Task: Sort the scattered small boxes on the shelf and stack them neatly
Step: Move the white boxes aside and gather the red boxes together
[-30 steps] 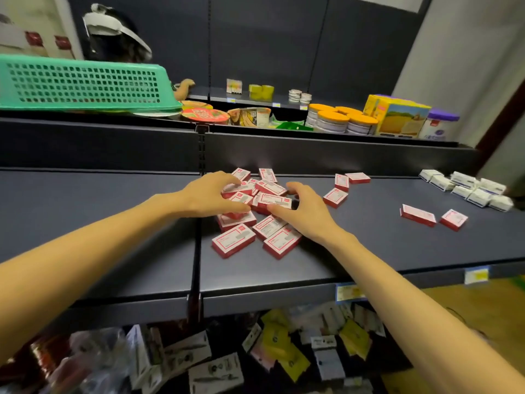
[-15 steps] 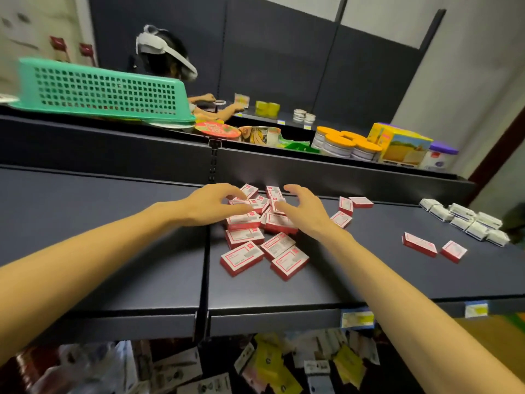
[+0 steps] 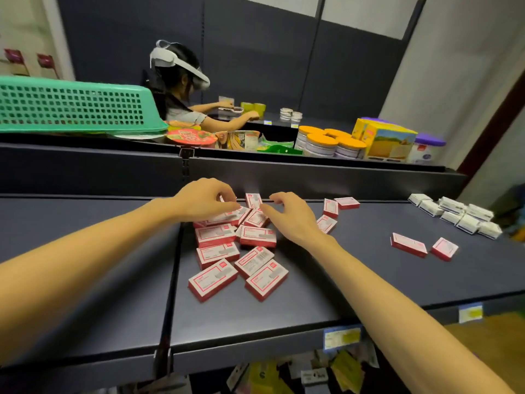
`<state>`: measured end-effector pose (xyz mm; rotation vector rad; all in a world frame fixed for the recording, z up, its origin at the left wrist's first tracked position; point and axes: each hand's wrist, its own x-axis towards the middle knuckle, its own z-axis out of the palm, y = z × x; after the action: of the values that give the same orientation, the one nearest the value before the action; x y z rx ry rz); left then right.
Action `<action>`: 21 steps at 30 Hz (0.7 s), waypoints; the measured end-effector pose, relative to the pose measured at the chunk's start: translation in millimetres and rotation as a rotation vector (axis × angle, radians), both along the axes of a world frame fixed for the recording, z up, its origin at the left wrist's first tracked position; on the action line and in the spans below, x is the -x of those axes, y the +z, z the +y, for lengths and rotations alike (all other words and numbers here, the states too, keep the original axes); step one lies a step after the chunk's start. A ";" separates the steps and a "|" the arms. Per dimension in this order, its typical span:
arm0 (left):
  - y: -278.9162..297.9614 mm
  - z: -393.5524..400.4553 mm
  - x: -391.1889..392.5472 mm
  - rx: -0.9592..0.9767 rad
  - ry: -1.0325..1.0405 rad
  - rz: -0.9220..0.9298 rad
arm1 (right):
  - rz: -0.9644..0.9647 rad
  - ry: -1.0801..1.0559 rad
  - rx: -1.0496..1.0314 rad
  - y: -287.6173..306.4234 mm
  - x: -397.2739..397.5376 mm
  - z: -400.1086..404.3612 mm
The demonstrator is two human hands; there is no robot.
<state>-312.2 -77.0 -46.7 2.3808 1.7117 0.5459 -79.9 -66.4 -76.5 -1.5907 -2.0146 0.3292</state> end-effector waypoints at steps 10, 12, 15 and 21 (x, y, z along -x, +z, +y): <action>2.7 25.2 -103.3 -0.054 -0.212 0.171 | -0.045 -0.223 -0.079 1.8 -122.7 -13.7; 1.0 27.2 -127.5 -0.053 -0.229 0.193 | -0.062 -0.287 -0.105 -0.2 -146.7 -21.0; -6.9 28.9 -159.5 -0.052 -0.197 0.182 | -0.044 -0.352 -0.109 -3.9 -176.2 -37.3; -22.8 33.8 -199.1 -0.026 -0.129 0.148 | -0.050 -0.449 -0.109 -11.2 -210.3 -64.7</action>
<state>-113.1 -43.3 -69.4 2.5858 1.6005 0.3833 130.4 -131.1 -87.7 -1.9321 -1.6154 0.0076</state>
